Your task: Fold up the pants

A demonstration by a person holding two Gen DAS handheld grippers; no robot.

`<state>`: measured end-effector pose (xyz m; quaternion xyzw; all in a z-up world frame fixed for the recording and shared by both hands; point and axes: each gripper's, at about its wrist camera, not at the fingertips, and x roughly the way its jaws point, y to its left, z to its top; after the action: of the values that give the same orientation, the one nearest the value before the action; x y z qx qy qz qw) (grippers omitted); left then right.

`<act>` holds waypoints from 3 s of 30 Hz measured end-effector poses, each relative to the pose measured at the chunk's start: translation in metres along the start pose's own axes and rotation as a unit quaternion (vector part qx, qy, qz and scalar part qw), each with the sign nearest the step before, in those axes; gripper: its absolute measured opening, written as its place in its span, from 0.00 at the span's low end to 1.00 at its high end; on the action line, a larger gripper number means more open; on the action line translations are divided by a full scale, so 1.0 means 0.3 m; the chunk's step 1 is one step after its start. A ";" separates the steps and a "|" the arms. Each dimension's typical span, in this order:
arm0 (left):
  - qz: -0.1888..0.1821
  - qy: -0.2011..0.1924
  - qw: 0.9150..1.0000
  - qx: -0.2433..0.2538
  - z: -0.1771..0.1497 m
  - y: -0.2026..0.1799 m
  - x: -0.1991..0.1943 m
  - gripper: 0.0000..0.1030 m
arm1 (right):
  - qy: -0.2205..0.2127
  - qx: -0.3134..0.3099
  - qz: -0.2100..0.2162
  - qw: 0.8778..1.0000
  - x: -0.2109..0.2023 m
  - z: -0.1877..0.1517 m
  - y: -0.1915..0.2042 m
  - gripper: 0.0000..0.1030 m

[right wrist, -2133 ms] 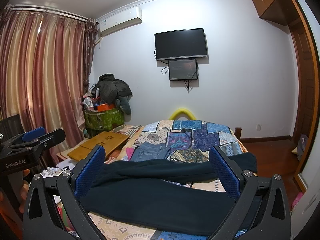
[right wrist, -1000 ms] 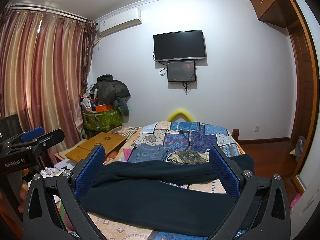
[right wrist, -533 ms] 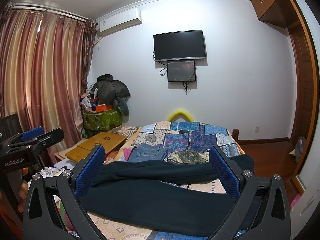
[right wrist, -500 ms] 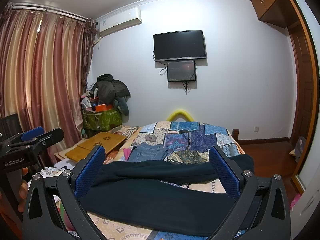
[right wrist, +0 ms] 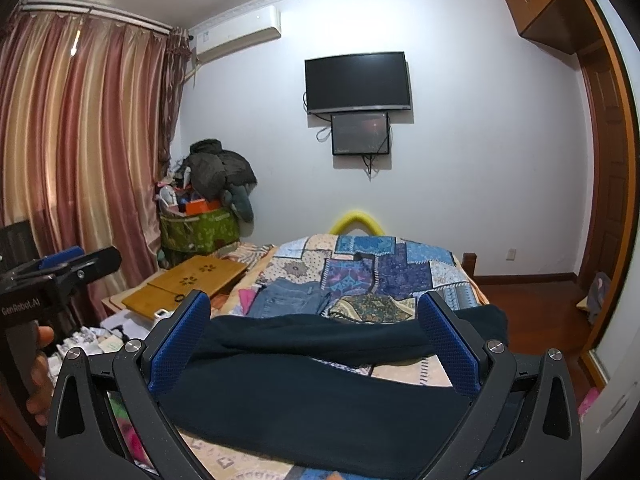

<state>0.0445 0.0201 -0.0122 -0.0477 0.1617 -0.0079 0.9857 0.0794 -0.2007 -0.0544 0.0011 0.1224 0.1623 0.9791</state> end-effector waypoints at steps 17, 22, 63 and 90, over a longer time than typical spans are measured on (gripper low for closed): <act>0.075 0.128 0.989 -0.006 -0.019 0.298 0.714 1.00 | 0.085 -0.036 0.005 0.996 0.468 -0.035 -0.109 1.00; 0.108 0.162 0.981 -0.014 -0.081 0.401 0.927 1.00 | 0.130 -0.046 0.018 0.990 0.659 -0.067 -0.151 1.00; 0.039 0.430 0.896 -0.105 -0.376 0.857 1.461 0.03 | 0.405 -0.038 0.209 0.889 1.349 -0.339 -0.198 0.28; 0.056 0.447 0.863 -0.229 -0.403 1.071 1.473 0.38 | 0.401 -0.071 0.188 0.894 1.277 -0.298 -0.175 0.19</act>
<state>0.4248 0.3150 -0.2978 -0.2538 0.5843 0.0642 0.7682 0.4261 -0.1320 -0.2349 -0.1110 0.4904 0.3382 0.7955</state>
